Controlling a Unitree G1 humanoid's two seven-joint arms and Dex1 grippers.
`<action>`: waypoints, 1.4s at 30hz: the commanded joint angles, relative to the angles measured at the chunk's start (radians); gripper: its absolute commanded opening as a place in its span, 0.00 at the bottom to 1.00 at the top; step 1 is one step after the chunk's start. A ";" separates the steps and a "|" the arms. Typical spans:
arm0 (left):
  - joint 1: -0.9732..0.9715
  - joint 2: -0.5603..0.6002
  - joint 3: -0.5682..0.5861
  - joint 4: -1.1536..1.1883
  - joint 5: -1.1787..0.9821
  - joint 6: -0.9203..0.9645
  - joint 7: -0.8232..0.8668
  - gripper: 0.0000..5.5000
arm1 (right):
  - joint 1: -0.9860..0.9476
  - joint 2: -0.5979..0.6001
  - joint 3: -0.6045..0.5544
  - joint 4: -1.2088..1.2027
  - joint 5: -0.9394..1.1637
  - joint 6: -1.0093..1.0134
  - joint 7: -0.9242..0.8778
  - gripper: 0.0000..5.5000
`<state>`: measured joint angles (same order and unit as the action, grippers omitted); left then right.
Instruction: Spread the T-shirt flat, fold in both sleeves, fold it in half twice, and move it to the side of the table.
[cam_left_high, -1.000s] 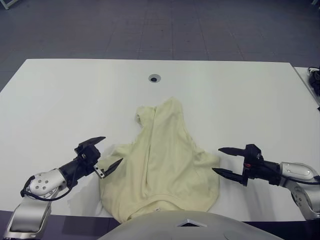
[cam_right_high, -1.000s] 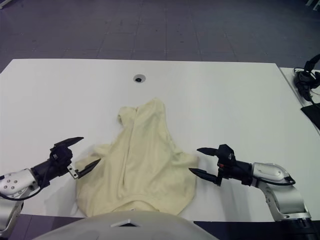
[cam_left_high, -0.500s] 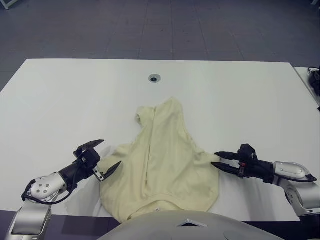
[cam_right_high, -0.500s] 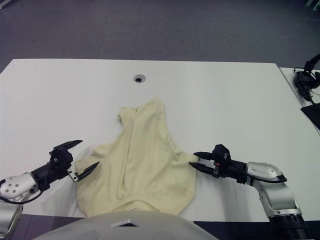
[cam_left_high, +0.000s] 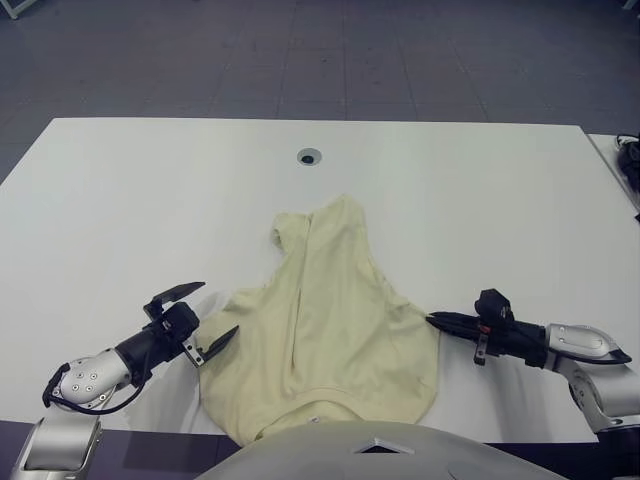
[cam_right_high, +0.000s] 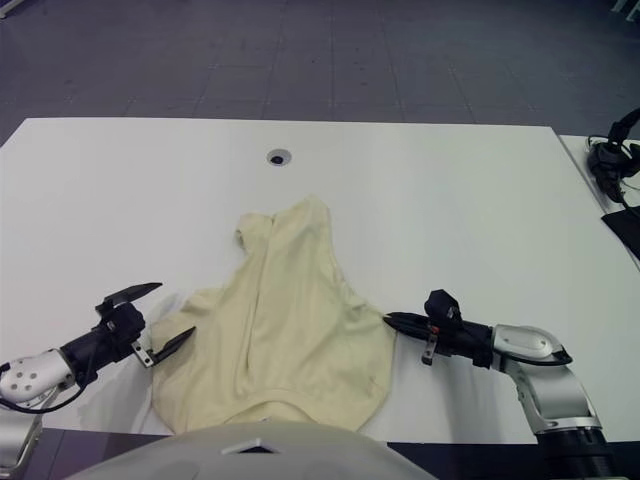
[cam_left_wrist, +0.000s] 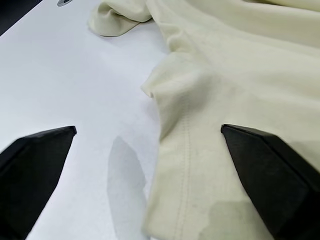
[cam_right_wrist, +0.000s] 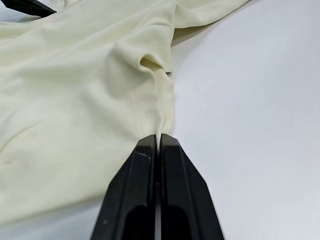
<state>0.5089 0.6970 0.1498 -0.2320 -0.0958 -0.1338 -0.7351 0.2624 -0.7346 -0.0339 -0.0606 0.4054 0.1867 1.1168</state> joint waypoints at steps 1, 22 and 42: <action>0.014 0.011 -0.031 0.071 0.091 -0.024 0.024 0.98 | 0.036 -0.009 -0.037 0.000 0.008 -0.022 0.012 0.01; 0.421 0.058 0.073 -0.180 0.149 -0.144 0.037 0.98 | 0.349 -0.120 -0.191 -0.180 0.089 -0.021 0.215 0.01; 0.302 0.048 0.128 -0.127 0.161 -0.113 0.045 0.98 | 0.303 -0.104 -0.188 0.035 0.043 -0.177 0.278 0.34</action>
<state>0.8060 0.7464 0.2856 -0.3636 0.0459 -0.2595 -0.6831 0.5674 -0.8358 -0.2209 -0.0423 0.4556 0.0286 1.3804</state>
